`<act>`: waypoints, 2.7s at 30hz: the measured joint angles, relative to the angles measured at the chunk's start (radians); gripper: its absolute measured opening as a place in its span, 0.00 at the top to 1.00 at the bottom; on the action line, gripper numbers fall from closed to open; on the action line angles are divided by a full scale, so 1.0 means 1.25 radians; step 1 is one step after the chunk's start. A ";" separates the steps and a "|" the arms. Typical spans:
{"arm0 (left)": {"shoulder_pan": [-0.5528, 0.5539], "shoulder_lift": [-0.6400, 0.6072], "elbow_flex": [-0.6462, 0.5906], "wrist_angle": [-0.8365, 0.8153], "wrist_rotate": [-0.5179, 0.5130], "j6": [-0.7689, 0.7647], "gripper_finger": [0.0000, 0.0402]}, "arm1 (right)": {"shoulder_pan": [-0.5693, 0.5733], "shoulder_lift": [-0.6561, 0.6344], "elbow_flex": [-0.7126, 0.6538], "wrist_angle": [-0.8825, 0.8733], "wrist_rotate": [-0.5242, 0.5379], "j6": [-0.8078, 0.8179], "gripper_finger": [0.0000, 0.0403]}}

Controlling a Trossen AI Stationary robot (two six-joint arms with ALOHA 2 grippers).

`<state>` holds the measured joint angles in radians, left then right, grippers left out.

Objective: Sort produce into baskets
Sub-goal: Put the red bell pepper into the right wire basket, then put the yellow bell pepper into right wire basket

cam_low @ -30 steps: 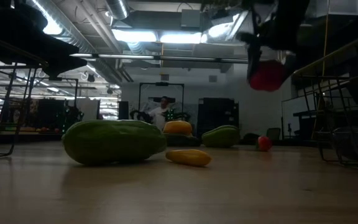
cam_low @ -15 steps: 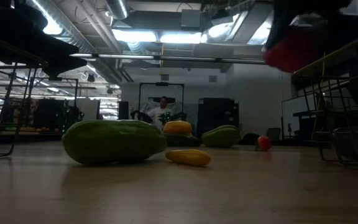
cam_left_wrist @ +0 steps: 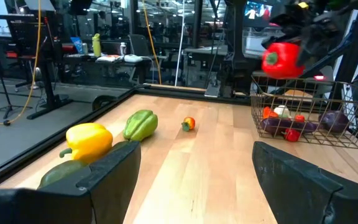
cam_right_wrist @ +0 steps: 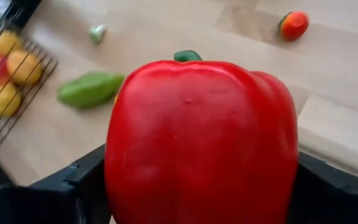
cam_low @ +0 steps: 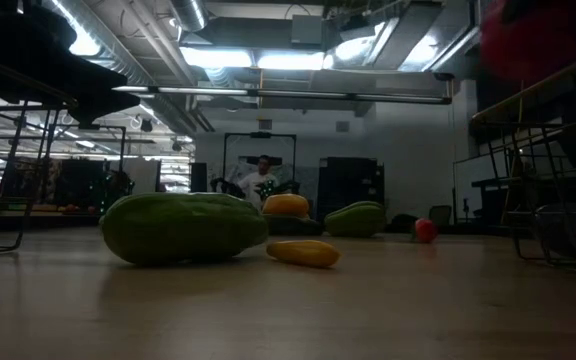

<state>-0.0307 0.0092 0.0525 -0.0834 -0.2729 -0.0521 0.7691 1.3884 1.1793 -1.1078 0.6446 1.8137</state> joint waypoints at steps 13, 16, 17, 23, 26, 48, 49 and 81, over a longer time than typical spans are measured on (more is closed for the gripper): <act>0.000 0.000 0.000 0.000 0.000 0.000 0.24 | 0.155 0.077 0.000 0.021 -0.050 -0.001 0.17; 0.000 0.000 0.000 0.000 0.000 0.000 0.24 | 0.163 0.110 0.000 0.007 -0.058 -0.001 0.17; 0.000 0.000 0.000 0.000 0.000 0.000 0.24 | 0.162 0.123 0.000 0.003 -0.070 0.000 0.17; 0.000 0.000 0.000 0.000 0.000 0.000 0.24 | 0.159 0.192 0.000 -0.014 -0.096 -0.003 0.17; 0.000 0.000 0.000 0.000 0.000 0.000 0.24 | 0.159 0.217 0.000 -0.016 -0.096 -0.011 0.17; 0.000 0.000 0.000 0.000 0.000 0.000 0.24 | 0.158 0.230 0.061 -0.081 -0.022 -0.008 0.06; 0.000 0.000 0.000 0.000 0.000 0.000 0.24 | 0.156 0.224 0.078 -0.104 -0.004 -0.008 0.06; 0.000 0.000 0.000 0.000 0.000 0.000 0.24 | -0.735 0.292 0.432 0.243 -0.311 -1.225 0.06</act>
<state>-0.0310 0.0091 0.0525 -0.0833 -0.2729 -0.0521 -0.1494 1.7533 1.7187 -0.8035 0.2564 0.2824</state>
